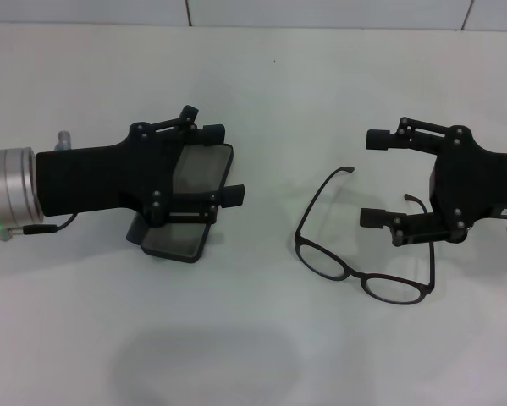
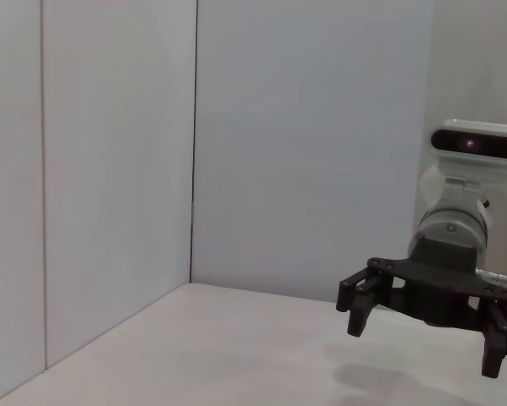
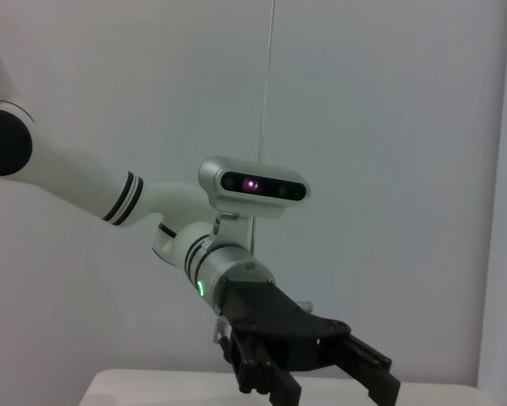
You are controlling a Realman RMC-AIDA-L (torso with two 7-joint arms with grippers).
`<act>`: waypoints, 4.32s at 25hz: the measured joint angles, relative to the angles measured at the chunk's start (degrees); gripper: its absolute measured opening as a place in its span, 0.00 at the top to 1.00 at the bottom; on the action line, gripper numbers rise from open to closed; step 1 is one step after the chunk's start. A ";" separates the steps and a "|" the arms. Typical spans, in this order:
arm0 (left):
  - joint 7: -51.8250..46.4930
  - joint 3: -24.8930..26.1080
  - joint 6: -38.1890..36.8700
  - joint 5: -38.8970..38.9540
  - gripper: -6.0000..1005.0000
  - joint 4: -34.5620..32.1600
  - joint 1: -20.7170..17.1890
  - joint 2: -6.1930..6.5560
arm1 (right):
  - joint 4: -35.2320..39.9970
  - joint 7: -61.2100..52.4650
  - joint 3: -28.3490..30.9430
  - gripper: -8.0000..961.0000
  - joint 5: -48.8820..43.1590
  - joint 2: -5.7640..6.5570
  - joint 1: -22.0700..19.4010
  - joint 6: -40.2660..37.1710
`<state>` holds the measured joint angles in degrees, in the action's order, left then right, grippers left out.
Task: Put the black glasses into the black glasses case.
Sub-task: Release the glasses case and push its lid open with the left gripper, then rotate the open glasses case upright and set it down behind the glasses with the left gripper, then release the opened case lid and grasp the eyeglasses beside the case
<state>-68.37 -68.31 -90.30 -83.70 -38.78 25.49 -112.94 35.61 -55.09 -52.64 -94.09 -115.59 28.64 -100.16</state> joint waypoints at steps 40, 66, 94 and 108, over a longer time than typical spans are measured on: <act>-44.99 6.82 19.16 -38.76 0.15 -20.24 2.31 -6.74 | 0.87 -0.04 0.55 0.10 0.49 0.18 -1.60 2.44; -27.55 2.70 24.64 -36.85 0.78 -19.57 7.92 -6.77 | 4.11 5.82 -0.65 0.12 -6.06 1.30 -6.36 -9.60; -7.60 -5.42 21.96 -28.55 0.73 -17.17 12.16 -6.86 | 1.45 12.01 2.17 0.13 -5.88 0.81 -11.29 -11.19; -6.11 -6.49 22.24 -27.56 0.37 -20.71 8.19 -6.89 | 2.08 11.85 2.20 0.14 -5.26 0.71 -10.61 -11.20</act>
<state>-74.48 -74.80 -68.07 -111.27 -59.49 33.68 -119.83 37.69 -43.24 -50.44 -99.35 -114.88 18.03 -111.36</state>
